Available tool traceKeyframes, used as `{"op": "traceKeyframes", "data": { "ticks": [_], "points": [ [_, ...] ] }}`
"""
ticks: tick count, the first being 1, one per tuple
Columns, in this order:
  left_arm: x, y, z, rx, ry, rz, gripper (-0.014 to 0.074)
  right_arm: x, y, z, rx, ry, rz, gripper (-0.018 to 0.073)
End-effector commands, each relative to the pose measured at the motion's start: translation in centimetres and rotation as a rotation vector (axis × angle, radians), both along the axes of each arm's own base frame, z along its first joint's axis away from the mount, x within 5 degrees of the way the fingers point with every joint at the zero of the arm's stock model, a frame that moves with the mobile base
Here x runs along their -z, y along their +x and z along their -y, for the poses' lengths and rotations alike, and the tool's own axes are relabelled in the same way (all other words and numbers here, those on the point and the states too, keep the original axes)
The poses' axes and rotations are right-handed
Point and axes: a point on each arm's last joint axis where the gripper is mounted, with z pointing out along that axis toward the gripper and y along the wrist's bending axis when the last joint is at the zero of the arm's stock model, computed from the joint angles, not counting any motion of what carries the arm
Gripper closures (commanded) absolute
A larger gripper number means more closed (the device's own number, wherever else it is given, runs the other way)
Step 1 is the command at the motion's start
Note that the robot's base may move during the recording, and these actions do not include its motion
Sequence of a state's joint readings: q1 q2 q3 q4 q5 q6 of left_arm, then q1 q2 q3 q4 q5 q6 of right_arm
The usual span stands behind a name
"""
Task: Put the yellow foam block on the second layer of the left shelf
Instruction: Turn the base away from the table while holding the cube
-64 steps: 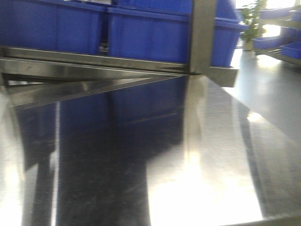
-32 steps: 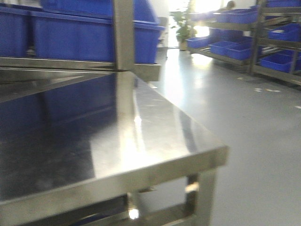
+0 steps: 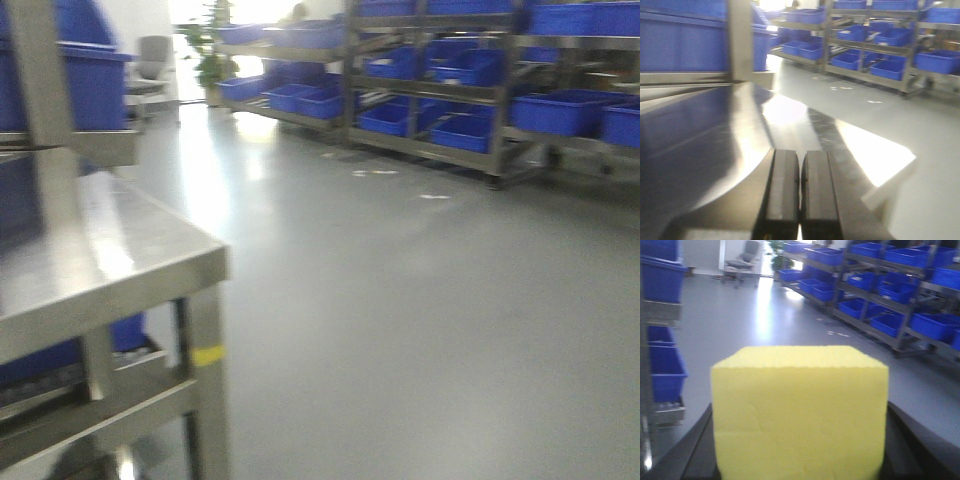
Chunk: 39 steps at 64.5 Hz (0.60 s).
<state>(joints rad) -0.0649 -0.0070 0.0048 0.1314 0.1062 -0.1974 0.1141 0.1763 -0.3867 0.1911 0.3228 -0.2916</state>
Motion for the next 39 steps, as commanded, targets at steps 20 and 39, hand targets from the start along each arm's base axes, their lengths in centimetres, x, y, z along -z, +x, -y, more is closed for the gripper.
{"op": "traceKeyframes", "data": {
  "ticks": [20, 39],
  "points": [
    [0.10, 0.00, 0.09, 0.009, -0.015, 0.068, 0.0460, -1.69, 0.08, 0.18, 0.024, 0.022, 0.099, 0.0251],
    [0.10, 0.00, 0.09, 0.009, -0.015, 0.068, 0.0460, -1.69, 0.08, 0.18, 0.024, 0.022, 0.099, 0.0251]
  ]
}}
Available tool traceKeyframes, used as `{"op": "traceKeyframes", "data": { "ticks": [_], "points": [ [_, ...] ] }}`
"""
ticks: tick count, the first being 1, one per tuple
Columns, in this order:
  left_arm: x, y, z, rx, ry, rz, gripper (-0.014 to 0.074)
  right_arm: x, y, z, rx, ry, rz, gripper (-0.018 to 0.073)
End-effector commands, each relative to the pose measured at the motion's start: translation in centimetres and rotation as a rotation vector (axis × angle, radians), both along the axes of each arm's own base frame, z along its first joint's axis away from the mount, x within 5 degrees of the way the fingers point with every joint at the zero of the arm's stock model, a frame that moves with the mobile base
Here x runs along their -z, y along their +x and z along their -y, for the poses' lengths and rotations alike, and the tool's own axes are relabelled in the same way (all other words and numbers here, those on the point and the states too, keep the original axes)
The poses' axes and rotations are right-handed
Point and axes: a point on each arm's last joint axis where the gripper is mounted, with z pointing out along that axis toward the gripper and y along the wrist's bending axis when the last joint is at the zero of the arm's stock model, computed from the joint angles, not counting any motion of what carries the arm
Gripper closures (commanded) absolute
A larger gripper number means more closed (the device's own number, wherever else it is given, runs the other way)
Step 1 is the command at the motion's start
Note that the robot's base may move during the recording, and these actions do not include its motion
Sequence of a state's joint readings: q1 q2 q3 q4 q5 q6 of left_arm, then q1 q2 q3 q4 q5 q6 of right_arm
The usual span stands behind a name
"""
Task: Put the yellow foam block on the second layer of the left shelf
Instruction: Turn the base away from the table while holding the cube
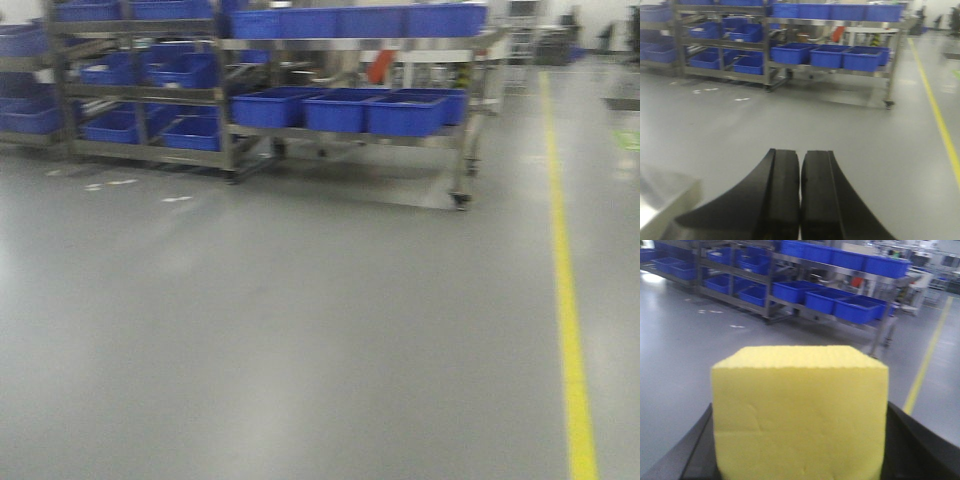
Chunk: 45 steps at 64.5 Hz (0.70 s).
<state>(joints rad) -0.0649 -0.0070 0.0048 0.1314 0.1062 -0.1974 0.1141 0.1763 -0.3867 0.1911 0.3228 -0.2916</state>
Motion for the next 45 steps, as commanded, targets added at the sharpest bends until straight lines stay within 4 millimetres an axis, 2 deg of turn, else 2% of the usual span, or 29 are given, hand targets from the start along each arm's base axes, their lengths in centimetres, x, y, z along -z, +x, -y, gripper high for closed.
{"op": "traceKeyframes", "data": {
  "ticks": [1, 45],
  "points": [
    [0.10, 0.00, 0.09, 0.009, -0.015, 0.068, 0.0460, -1.69, 0.08, 0.18, 0.024, 0.022, 0.099, 0.0251],
    [0.10, 0.00, 0.09, 0.009, -0.015, 0.068, 0.0460, -1.69, 0.08, 0.18, 0.024, 0.022, 0.099, 0.0251]
  ]
}}
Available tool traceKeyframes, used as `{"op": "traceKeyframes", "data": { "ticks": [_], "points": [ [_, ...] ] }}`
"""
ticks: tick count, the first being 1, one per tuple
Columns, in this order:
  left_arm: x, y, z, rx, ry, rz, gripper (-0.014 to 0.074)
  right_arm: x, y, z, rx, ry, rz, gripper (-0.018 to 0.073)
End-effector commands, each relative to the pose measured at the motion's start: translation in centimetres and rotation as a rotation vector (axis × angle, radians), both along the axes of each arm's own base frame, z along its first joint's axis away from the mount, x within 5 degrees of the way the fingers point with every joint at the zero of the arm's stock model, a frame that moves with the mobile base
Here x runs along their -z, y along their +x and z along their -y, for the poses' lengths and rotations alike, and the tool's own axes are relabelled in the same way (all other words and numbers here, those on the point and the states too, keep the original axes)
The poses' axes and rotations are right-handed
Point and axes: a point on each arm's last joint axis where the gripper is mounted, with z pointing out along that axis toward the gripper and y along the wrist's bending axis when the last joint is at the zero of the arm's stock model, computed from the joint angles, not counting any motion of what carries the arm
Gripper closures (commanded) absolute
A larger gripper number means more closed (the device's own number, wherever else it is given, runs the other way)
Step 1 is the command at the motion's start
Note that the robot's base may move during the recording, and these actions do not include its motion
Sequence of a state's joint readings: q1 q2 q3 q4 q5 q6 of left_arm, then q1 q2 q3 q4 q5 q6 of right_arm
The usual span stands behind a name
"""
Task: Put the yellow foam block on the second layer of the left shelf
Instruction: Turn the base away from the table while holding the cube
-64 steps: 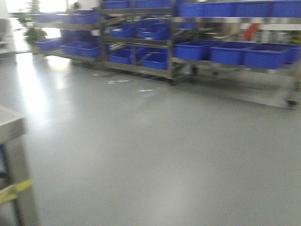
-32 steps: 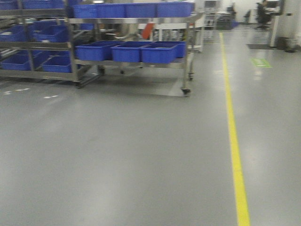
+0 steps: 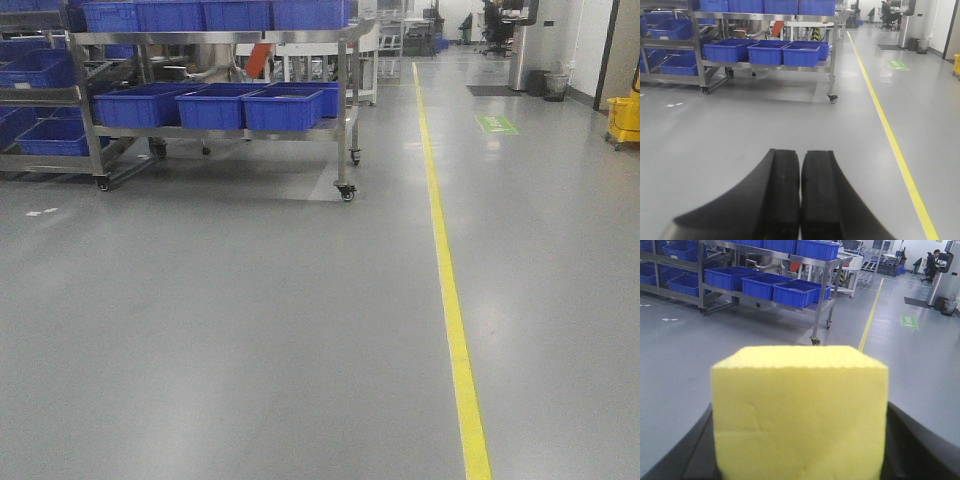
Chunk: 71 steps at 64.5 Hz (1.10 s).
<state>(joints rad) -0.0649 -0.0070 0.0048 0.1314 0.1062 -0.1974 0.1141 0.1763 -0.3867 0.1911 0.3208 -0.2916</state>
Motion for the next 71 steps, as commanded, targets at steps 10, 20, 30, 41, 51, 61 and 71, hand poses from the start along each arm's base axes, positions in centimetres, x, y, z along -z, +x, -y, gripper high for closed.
{"op": "traceKeyframes", "data": {
  "ticks": [10, 20, 30, 41, 51, 61, 71],
  "points": [
    [0.10, 0.00, 0.09, 0.009, -0.015, 0.068, 0.0460, -1.67, 0.07, 0.17, 0.023, 0.022, 0.097, 0.0251],
    [0.10, 0.00, 0.09, 0.009, -0.015, 0.068, 0.0460, -1.67, 0.07, 0.17, 0.023, 0.022, 0.097, 0.0251],
    [0.10, 0.00, 0.09, 0.009, -0.015, 0.068, 0.0460, -1.67, 0.07, 0.17, 0.023, 0.022, 0.097, 0.0251],
    [0.10, 0.00, 0.09, 0.009, -0.015, 0.068, 0.0460, -1.67, 0.07, 0.17, 0.023, 0.022, 0.097, 0.0251],
    [0.10, 0.00, 0.09, 0.009, -0.015, 0.068, 0.0460, -1.67, 0.07, 0.17, 0.022, 0.022, 0.097, 0.0251],
    [0.10, 0.00, 0.09, 0.009, -0.015, 0.068, 0.0460, -1.67, 0.07, 0.17, 0.022, 0.022, 0.097, 0.0251],
    [0.10, 0.00, 0.09, 0.009, -0.015, 0.068, 0.0460, -1.67, 0.07, 0.17, 0.022, 0.022, 0.097, 0.0251]
  ]
}}
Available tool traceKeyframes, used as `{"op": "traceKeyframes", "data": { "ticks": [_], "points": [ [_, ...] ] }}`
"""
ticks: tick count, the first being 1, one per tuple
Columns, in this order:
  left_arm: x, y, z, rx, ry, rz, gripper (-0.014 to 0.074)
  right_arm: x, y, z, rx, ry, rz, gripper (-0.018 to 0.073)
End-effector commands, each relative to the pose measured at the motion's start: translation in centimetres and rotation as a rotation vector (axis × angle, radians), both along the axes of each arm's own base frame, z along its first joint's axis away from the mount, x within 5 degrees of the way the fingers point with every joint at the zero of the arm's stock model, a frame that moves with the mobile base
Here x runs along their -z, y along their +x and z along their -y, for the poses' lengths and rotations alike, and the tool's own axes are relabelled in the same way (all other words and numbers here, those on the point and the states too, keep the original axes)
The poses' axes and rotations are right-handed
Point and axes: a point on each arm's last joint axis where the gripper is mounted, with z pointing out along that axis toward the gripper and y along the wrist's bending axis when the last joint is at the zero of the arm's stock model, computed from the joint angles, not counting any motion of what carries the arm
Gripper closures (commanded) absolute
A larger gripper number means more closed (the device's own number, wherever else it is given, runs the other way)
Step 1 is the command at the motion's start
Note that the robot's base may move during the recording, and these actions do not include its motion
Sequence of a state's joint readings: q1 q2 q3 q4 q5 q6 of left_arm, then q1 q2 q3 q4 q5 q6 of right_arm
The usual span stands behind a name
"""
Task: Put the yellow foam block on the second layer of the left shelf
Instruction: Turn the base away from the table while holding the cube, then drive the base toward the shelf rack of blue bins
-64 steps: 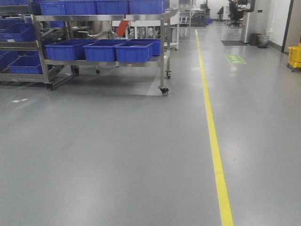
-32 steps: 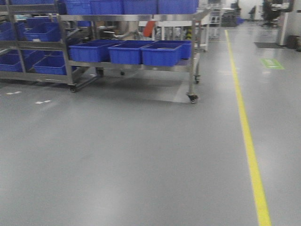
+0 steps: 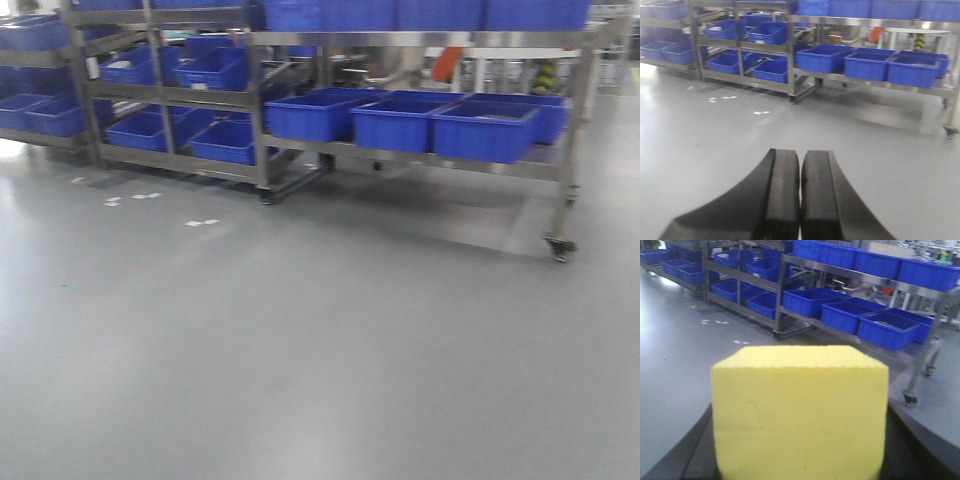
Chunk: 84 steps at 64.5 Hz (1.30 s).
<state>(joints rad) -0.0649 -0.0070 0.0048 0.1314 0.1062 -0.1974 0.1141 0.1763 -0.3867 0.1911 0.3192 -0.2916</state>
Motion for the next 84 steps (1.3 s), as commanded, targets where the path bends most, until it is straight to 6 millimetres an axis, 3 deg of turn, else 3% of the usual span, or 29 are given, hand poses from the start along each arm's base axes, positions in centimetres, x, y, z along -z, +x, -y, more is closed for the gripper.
{"op": "traceKeyframes", "data": {
  "ticks": [1, 84],
  "points": [
    [0.10, 0.00, 0.09, 0.009, -0.015, 0.068, 0.0460, -1.65, 0.07, 0.17, 0.022, 0.022, 0.095, 0.0251],
    [0.10, 0.00, 0.09, 0.009, -0.015, 0.068, 0.0460, -1.65, 0.07, 0.17, 0.022, 0.022, 0.095, 0.0251]
  ]
}}
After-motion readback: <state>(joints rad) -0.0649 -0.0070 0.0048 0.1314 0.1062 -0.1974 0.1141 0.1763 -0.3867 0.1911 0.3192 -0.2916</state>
